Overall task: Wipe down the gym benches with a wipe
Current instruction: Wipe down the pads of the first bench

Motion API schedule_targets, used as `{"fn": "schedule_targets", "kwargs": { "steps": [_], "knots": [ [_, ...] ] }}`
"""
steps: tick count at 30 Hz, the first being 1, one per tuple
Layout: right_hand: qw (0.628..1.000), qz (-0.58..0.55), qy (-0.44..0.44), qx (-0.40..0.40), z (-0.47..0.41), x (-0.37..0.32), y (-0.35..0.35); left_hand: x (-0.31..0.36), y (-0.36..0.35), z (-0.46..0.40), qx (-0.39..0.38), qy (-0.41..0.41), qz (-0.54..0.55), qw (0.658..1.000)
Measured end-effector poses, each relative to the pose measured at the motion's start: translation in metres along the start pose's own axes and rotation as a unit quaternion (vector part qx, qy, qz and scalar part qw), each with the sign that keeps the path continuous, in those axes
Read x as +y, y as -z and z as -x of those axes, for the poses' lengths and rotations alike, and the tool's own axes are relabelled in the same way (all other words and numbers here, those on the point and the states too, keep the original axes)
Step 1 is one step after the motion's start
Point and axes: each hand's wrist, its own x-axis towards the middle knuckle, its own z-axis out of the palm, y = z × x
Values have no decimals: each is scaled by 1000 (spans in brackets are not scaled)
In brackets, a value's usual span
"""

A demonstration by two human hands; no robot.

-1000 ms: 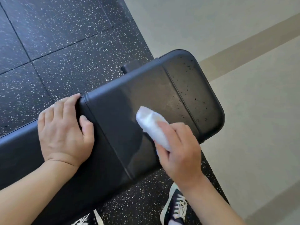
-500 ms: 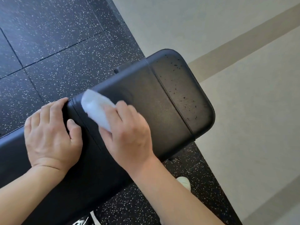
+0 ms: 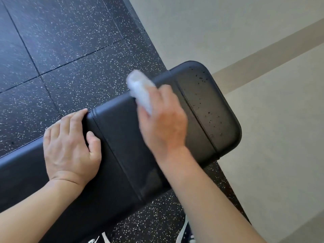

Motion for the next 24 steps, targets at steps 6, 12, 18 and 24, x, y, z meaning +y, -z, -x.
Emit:
{"fn": "schedule_targets", "kwargs": {
  "steps": [6,12,18,24],
  "knots": [
    [989,-60,115,-67,21,-65,-23,0,-1,0,-6,6,-11,1000],
    [973,-35,219,-69,24,5,4,-3,1,-1,-10,-7,-7,1000],
    [995,40,75,-45,-48,33,17,-4,4,-1,-13,-15,-15,1000],
    [982,122,44,-134,-76,-32,-16,-4,8,-4,-43,-11,-3,999]
  ]
}}
